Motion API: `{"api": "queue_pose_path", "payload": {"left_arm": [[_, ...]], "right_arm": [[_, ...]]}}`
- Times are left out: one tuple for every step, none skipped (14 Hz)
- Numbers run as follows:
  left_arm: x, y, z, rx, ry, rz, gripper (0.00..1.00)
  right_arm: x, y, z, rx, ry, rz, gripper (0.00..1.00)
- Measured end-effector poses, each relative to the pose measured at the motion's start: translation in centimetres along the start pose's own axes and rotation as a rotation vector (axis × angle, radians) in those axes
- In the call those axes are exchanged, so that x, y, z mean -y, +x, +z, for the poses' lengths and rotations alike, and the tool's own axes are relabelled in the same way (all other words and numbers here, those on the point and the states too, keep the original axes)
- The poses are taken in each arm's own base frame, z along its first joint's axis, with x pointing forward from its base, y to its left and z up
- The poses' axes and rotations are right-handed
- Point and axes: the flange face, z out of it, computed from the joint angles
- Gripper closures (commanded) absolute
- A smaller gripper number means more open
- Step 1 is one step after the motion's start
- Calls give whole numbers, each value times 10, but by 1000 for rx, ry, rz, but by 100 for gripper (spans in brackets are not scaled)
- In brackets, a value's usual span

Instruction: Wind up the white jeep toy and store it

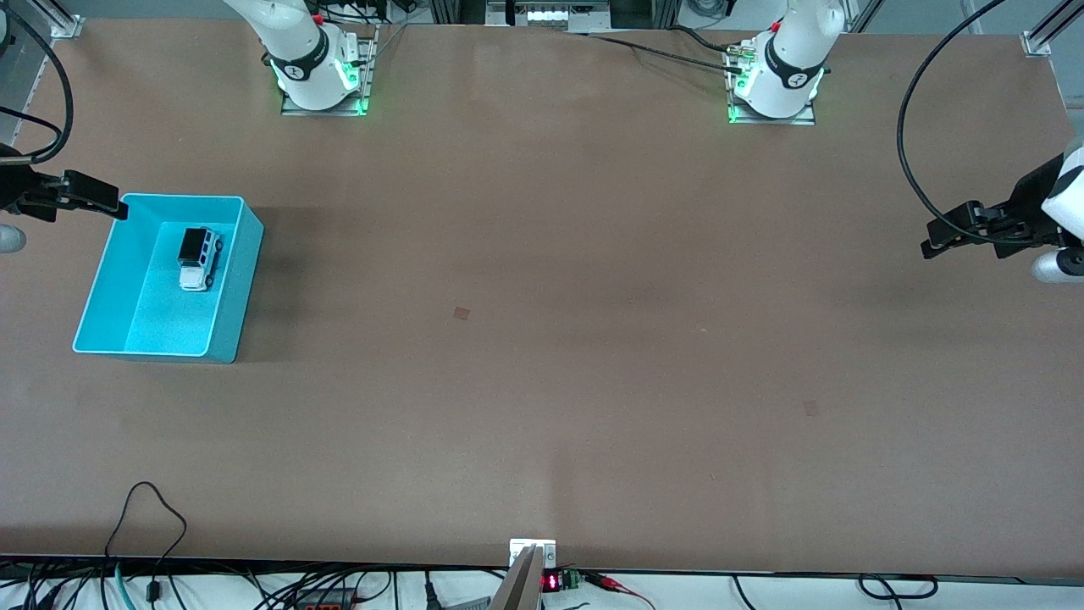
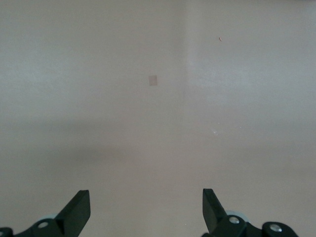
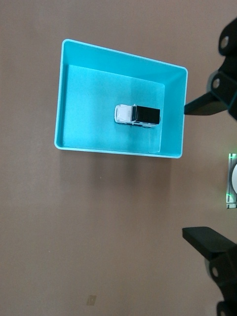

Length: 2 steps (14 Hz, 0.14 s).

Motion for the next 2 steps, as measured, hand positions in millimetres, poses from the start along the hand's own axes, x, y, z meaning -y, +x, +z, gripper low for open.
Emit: {"api": "queue_pose_path", "payload": {"left_arm": [[-1,0,0,0,0,1,0],[-1,0,0,0,0,1,0]], "right_arm": [[0,0,0,1,0,0,0],[0,0,1,1,0,0,0]]}}
